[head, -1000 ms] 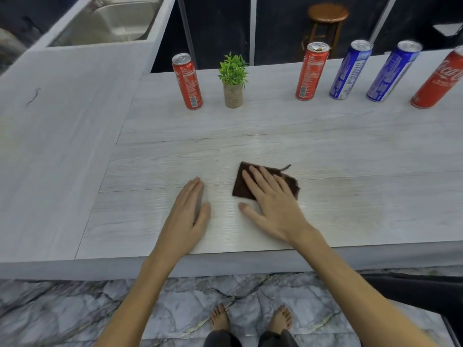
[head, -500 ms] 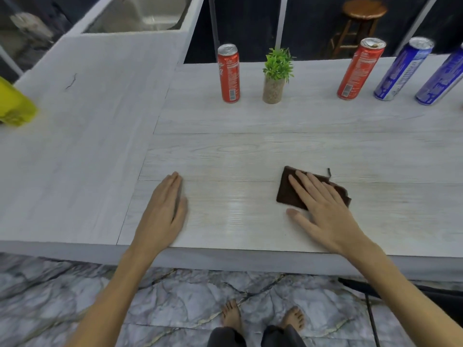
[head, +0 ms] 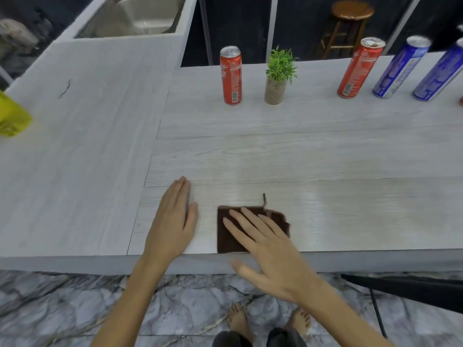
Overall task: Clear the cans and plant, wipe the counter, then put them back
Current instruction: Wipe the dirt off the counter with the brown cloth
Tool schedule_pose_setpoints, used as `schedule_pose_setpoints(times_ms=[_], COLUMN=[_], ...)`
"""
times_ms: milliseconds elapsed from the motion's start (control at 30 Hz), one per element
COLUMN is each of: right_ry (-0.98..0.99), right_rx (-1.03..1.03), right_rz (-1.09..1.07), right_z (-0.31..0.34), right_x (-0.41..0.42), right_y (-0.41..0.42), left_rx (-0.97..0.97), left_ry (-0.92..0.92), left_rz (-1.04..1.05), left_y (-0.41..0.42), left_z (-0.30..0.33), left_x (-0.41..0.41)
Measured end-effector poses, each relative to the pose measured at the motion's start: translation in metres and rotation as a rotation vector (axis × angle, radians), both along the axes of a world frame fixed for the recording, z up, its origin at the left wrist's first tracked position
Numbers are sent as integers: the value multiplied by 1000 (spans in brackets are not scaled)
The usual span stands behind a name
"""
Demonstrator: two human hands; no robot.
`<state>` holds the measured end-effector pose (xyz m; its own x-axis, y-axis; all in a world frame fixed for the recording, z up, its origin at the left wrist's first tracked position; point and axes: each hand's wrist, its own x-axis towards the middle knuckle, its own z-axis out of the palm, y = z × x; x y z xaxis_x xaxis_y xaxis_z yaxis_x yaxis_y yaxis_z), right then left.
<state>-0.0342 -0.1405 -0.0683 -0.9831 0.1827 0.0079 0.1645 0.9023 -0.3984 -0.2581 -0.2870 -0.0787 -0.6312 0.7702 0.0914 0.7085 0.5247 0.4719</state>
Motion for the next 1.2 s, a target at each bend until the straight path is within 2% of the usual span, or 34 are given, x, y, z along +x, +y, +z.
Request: schedule_pose_setpoints(times_ms=[133, 300, 400, 500, 600, 633, 700, 800, 900, 967, 1100, 1200], right_ry=[-31, -54, -46, -17, 58, 116, 300, 454, 335, 260, 192, 156], right_rx=[-16, 93, 110, 88, -90, -210, -366, -253, -70, -18, -3, -80], right_rz=[-25, -176, -126, -30, 41, 6, -200, -537, -640, -651, -632, -628], right_z=[7, 14, 11, 6, 11, 14, 18, 14, 5, 4, 9, 13], right_x=[41, -20, -48, -42, -32, -28, -19, -8, -4, -5, -14, -22], right_y=[41, 55, 38, 18, 12, 13, 15, 20, 22, 21, 19, 19], left_rx=[-2, 19, 27, 50, 89, 114, 157, 173, 126, 99, 137, 181], left_ry=[-9, 4, 9, 0, -7, 8, 48, 44, 15, -17, -138, -218], left_rz=[-5, 0, -5, -5, -9, -26, -76, -82, -25, 25, 80, 70], left_y=[0, 1, 1, 2, 1, 0, -1, 0, 9, 16, 24, 27], left_z=[-1, 0, 0, 0, 3, 5, 9, 13, 13, 13, 18, 23], left_x=[0, 2, 1, 1, 5, 6, 10, 21, 40, 48, 54, 57])
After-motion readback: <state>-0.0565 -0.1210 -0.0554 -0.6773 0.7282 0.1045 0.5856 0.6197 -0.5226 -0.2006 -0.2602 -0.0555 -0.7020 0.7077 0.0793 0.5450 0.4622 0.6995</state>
